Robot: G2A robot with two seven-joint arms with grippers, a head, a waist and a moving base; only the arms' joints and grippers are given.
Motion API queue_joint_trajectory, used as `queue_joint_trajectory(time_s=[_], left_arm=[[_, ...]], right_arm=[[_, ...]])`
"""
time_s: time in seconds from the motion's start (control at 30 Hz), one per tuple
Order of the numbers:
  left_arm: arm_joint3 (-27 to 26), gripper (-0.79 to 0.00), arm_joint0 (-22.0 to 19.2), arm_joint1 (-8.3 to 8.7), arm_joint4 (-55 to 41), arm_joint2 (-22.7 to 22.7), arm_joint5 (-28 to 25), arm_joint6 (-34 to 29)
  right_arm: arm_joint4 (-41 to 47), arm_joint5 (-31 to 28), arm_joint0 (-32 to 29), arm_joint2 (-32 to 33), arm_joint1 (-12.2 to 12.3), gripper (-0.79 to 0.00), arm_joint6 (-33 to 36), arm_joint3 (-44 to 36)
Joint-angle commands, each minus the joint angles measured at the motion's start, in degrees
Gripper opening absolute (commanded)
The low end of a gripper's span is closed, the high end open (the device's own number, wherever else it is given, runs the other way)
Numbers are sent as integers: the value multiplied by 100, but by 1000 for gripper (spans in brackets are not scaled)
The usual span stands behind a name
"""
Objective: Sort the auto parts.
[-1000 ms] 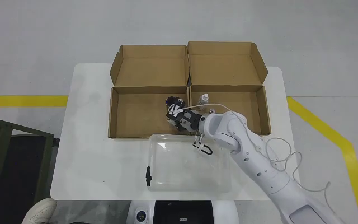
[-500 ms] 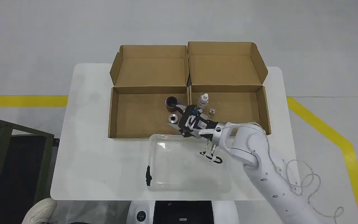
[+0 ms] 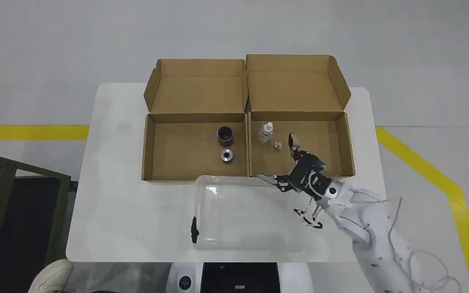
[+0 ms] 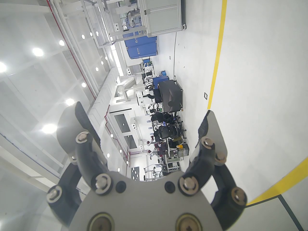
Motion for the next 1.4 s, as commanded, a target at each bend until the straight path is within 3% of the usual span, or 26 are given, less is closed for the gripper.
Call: queue_joint_trajectory(time_s=[0.0,0.23,0.67,1.37], left_arm=[[0,0,0,0,0,0,0,0],[0,0,0,0,0,0,0,0],[0,0,0,0,0,0,0,0],[0,0,0,0,0,0,0,0]], right_arm=[[-49,34,-171,194,22,0,-278,3],[-226,58,-725,747,89,0,-1180,153],[20,226,-1384,1552,148,0,-2138,588],[147,314,-1544,1722,150,0,-2421,764]])
